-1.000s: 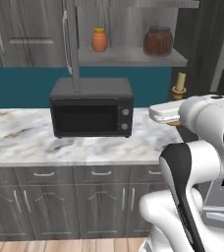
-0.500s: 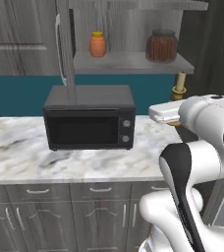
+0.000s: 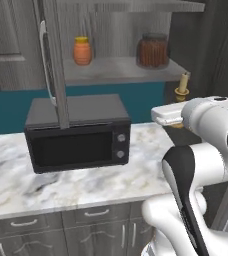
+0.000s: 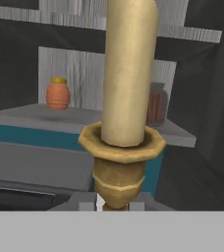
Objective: Pick the jar and candle from the dining table and place them in the open cabinet. Close the cabinet after placing the objects.
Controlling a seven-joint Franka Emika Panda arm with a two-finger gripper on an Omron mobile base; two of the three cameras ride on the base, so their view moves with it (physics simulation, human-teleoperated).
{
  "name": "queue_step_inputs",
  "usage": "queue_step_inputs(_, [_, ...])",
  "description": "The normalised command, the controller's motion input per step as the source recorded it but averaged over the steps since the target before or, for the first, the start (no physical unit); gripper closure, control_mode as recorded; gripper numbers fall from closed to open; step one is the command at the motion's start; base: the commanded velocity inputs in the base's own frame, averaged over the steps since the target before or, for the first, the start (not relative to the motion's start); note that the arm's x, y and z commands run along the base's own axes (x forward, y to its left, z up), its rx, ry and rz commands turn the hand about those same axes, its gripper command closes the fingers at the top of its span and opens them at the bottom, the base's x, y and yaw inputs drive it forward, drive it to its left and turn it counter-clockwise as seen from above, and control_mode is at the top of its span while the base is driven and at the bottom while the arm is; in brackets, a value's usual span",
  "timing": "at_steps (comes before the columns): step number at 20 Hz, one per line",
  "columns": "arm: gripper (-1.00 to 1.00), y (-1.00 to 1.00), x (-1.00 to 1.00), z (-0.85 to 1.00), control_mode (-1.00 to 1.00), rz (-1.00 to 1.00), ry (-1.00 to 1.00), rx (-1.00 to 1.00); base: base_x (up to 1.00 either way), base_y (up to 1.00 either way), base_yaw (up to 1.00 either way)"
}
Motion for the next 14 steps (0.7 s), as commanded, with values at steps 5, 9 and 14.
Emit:
queue_step_inputs(5, [1.00, 0.00, 0.00, 0.00, 1.00, 0.00, 0.00, 0.00, 0.31, 0.41, -0.30])
queue_step_inputs(9, [1.00, 0.00, 0.00, 0.00, 1.00, 0.00, 0.00, 0.00, 0.44, 0.62, -0.20])
queue_step_inputs(14, [1.00, 0.00, 0.00, 0.00, 1.00, 0.00, 0.00, 0.00, 0.58, 0.50, -0.04])
